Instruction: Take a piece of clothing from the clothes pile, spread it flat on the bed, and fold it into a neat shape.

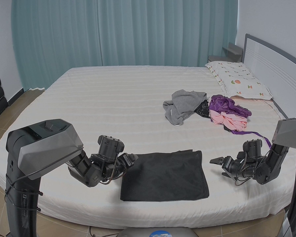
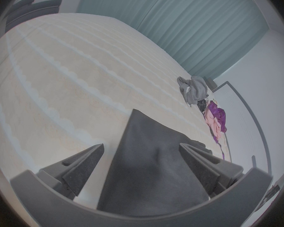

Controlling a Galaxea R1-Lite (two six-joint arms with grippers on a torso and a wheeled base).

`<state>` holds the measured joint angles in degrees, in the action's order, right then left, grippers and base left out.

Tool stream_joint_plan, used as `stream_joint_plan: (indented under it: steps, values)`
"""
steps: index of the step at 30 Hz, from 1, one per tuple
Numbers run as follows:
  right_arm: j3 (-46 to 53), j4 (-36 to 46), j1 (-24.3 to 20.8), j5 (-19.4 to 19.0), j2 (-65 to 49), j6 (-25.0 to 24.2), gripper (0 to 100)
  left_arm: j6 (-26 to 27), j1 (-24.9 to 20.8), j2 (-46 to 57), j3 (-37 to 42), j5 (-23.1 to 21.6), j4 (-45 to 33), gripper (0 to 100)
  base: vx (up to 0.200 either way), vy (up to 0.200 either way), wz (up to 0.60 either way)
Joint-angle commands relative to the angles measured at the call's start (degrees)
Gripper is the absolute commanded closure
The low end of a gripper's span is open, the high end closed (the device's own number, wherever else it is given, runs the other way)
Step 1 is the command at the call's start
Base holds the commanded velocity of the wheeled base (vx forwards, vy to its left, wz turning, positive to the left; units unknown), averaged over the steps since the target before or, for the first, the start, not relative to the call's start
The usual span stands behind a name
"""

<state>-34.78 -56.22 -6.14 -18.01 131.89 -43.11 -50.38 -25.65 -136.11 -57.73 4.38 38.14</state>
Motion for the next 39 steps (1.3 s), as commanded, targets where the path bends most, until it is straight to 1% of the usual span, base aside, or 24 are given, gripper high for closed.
stream_joint_plan:
  steps: [1, 3, 4, 6, 7, 14, 18, 32, 33, 39]
  values:
    - [0.06, -0.03, -0.10, -0.01, 0.12, 0.04, 0, 1.69, 0.34, -0.30, 0.78, -0.16, 0.18, 0, 0.000, 0.000, 0.00]
    - [0.06, -0.03, -0.10, -0.01, 0.12, 0.04, 0, 2.40, -0.02, -0.83, 0.61, -0.07, 0.09, 0, 0.000, 0.000, 0.00]
    - [0.15, -0.03, -0.10, -0.01, 0.12, -0.05, 0, 4.33, -0.37, -1.79, 0.78, 0.02, 0.44, 0, 0.000, 0.000, 0.00]
    - [0.24, -0.11, -0.18, -0.01, 0.12, -0.05, 0, 5.30, -0.54, -1.88, 0.96, 0.02, 0.44, 0, 0.000, 0.000, 0.00]
    - [0.24, -0.11, -0.18, -0.01, 0.12, -0.05, 0, 6.88, -0.63, -2.23, 0.96, 0.11, 0.53, 0, 0.000, 0.000, 0.00]
    - [0.24, -0.11, -0.18, -0.01, 0.12, -0.05, 0, 7.32, -1.33, -2.94, 0.34, 0.55, 0.62, 0, 0.000, 0.000, 0.00]
    - [0.33, -0.11, -0.27, -0.01, 0.12, -0.05, 0, 11.27, -1.77, -4.60, -0.27, 1.60, 0.70, 0, 0.000, 0.000, 0.00]
    - [0.24, -0.11, -0.27, -0.01, 0.21, -0.05, 0, 11.10, -2.21, -5.48, -2.12, 1.69, 0.44, 0, 0.000, 0.000, 0.00]
    - [0.24, -0.11, -0.27, -0.01, 0.21, -0.05, 0, 11.10, -2.12, -5.48, -2.12, 1.69, 0.44, 100, 0.000, 0.000, 0.00]
    - [0.33, -0.11, -0.27, -0.01, 0.30, -0.14, 0, 10.66, -1.77, -4.78, -1.42, 1.25, 0.09, 100, 0.000, 0.000, 0.00]
